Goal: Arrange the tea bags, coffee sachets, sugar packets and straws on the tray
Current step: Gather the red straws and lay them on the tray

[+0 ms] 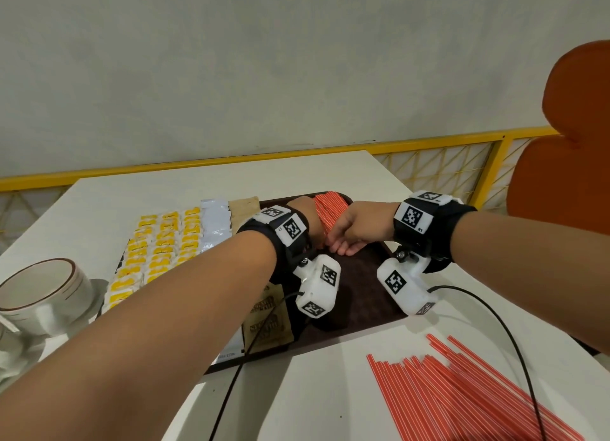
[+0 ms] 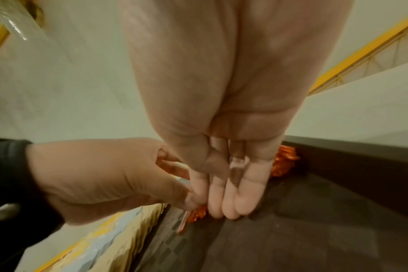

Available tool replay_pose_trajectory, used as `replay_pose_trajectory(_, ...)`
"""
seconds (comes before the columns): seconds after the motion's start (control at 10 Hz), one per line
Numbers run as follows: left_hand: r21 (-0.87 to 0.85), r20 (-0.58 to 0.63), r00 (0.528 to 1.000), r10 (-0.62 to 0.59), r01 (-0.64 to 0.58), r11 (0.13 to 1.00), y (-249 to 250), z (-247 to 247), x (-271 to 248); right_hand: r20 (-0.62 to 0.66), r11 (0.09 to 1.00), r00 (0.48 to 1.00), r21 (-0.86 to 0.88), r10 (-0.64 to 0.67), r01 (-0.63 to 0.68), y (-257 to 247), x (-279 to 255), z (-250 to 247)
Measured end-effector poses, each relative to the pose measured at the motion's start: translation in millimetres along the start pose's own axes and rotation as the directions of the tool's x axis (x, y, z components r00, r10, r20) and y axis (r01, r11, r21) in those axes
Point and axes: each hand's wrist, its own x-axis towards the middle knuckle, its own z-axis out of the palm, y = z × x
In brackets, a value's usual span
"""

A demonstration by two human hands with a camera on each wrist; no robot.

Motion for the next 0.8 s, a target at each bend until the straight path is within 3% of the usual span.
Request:
replay_pose_trajectory(0.1, -0.066, -0.058, 0.998, 0.002, -0.006, 0.998, -9, -2, 2, 0.032, 1.000, 0.999, -0.002, -0.015, 0.015, -3, -5, -4)
replay_pose_trajectory(0.2, -0.322, -0.157, 0.987, -0.039, -0.014, 0.947, -18, 0, 7, -0.082, 0.999, 0.996, 0.009, -0.030, 0.031, -6, -8, -13)
replay_pose_trajectory(0.3, -0.441, -0.088, 0.993, -0.082, 0.035, 0.897, -18, -1, 5, -0.366, 0.997, 0.927, -0.049, -0.078, 0.065, -3, -5, -20)
replay_pose_trajectory(0.4, -0.466, -0.048, 0.995, -0.090, 0.057, 0.883, -11, -2, -4, -0.434, 0.990, 0.898, -0.143, -0.080, 0.019, 3, -2, -17)
replay_pose_trajectory(0.5, -0.393, -0.068, 0.993, -0.097, 0.062, 0.917, 0, -9, -22, -0.417, 0.991, 0.906, -0.134, -0.070, 0.015, 1, 0, -7)
replay_pose_trajectory(0.6, -0.441, 0.022, 0.998, -0.064, 0.067, 0.895, -1, -2, -15, -0.424, 0.991, 0.901, -0.129, -0.088, 0.036, -3, 3, -3)
replay_pose_trajectory(0.7, -0.823, 0.028, 0.992, -0.119, 0.091, 0.560, -1, 10, -12, -0.426, 0.990, 0.898, -0.132, -0.107, 0.055, -5, 2, -5)
replay_pose_trajectory(0.8, -0.925, 0.087, 0.975, -0.204, 0.155, 0.348, -4, 14, 1, -0.412, 0.992, 0.906, -0.112, -0.099, 0.057, -8, -2, -13)
